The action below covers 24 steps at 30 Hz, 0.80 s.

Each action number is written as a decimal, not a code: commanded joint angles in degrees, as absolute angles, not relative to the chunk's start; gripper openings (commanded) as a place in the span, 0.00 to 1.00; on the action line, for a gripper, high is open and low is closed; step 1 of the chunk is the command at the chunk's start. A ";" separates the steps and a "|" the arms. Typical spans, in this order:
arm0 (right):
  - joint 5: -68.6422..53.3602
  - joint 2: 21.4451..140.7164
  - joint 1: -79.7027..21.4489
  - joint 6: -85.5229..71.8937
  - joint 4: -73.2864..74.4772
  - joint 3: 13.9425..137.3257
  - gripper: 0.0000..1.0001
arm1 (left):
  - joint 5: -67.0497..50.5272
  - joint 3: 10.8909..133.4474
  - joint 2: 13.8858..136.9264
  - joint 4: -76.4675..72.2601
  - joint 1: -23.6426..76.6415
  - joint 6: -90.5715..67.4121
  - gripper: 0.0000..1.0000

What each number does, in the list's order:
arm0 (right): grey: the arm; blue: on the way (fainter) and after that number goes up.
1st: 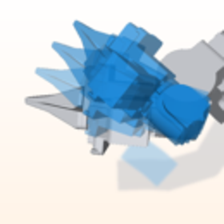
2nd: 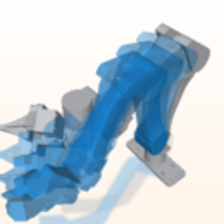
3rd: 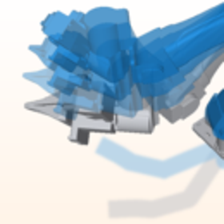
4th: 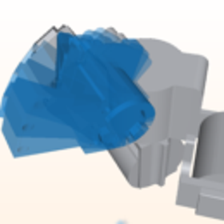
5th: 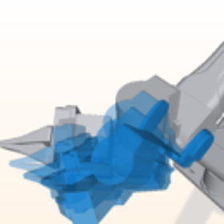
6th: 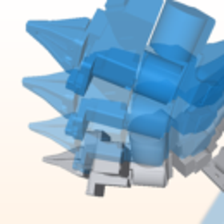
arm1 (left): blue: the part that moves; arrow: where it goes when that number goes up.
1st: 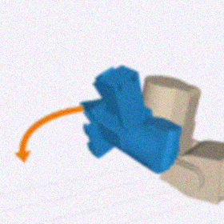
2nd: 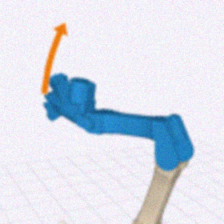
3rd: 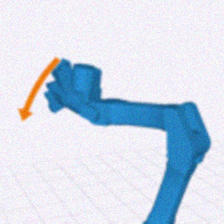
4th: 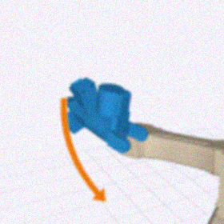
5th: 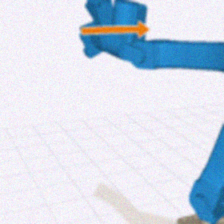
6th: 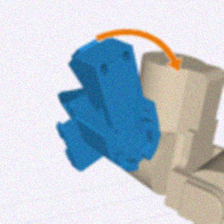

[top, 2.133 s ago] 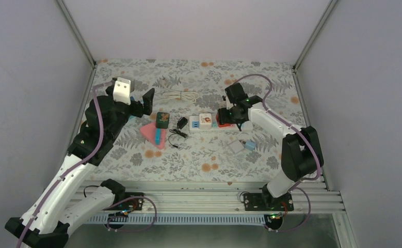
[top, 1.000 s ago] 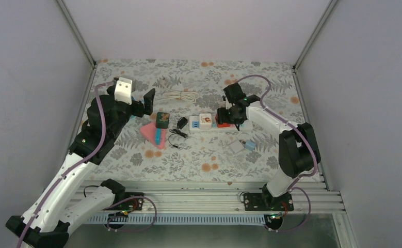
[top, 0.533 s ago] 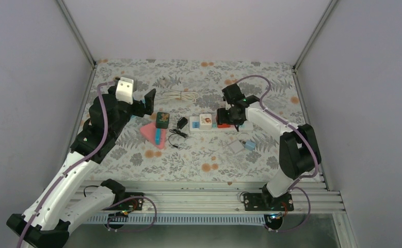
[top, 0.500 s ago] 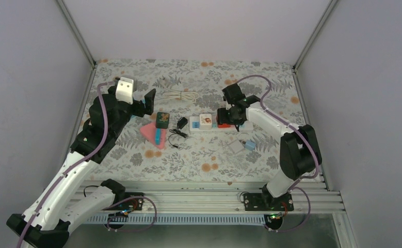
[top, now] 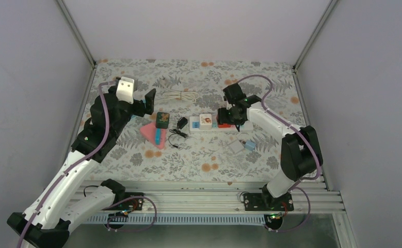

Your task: Insert the plug

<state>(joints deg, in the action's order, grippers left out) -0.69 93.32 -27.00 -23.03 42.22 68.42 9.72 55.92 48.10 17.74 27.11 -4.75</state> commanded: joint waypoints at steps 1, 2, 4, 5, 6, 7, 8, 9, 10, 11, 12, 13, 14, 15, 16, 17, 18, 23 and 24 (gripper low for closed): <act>-0.55 94.34 -27.57 -23.55 42.10 67.57 0.51 | 10.38 56.42 48.32 17.73 26.89 -4.97 1.00; -0.44 94.57 -27.54 -23.63 42.14 67.44 0.51 | 10.37 56.38 48.36 17.73 26.89 -4.99 1.00; 0.06 94.74 -27.58 -23.85 42.19 67.18 0.50 | 10.43 56.47 48.51 17.71 26.89 -5.01 1.00; 0.36 94.79 -27.54 -23.88 42.23 67.09 0.51 | 10.44 56.50 48.53 17.70 26.89 -5.01 1.00; 0.68 94.84 -27.57 -24.02 42.24 66.99 0.50 | 10.42 56.51 48.65 17.69 26.89 -5.01 1.00; 1.04 94.88 -27.59 -24.07 42.24 66.95 0.50 | 10.38 56.51 48.66 17.75 26.89 -5.01 1.00; 1.16 94.86 -27.56 -24.08 42.09 66.82 0.50 | 10.44 56.51 48.69 17.83 26.89 -5.01 1.00; 1.18 94.86 -27.59 -24.08 41.88 66.80 0.50 | 10.42 56.51 48.73 17.82 26.89 -5.05 1.00; 1.06 94.86 -27.60 -24.08 41.73 66.72 0.50 | 10.40 56.59 48.73 17.78 26.89 -5.04 1.00; 0.97 94.85 -27.58 -24.08 41.57 66.59 0.50 | 10.41 56.60 48.82 17.83 26.89 -5.06 1.00; 1.05 94.88 -27.58 -24.19 41.36 66.31 0.50 | 10.41 56.60 48.78 17.84 26.89 -5.02 1.00; 1.21 96.20 -27.55 -24.32 41.13 66.07 0.50 | 10.50 56.61 48.79 17.80 26.89 -5.01 1.00; 1.30 96.69 -27.56 -24.39 40.79 65.80 0.50 | 10.54 56.60 48.70 17.79 26.89 -5.09 1.00; 1.67 96.88 -27.56 -24.54 40.66 65.56 0.50 | 10.60 56.59 48.70 17.84 26.89 -5.09 1.00; 2.01 97.02 -27.60 -24.79 40.50 65.37 0.50 | 10.60 56.64 48.81 17.90 26.91 -5.02 1.00; 2.14 97.14 -27.63 -24.86 40.34 65.17 0.50 | 10.71 56.50 48.79 17.88 26.90 -5.01 1.00; 2.30 97.29 -27.65 -25.07 40.26 65.01 0.50 | 10.64 56.51 48.84 17.88 26.89 -5.01 1.00; 2.87 96.76 -27.77 -25.95 40.26 63.98 0.50 | 10.90 56.66 49.72 18.53 26.89 -4.84 1.00; 2.90 96.50 -27.77 -26.07 40.25 63.97 0.50 | 11.06 56.75 49.94 18.66 26.89 -4.91 1.00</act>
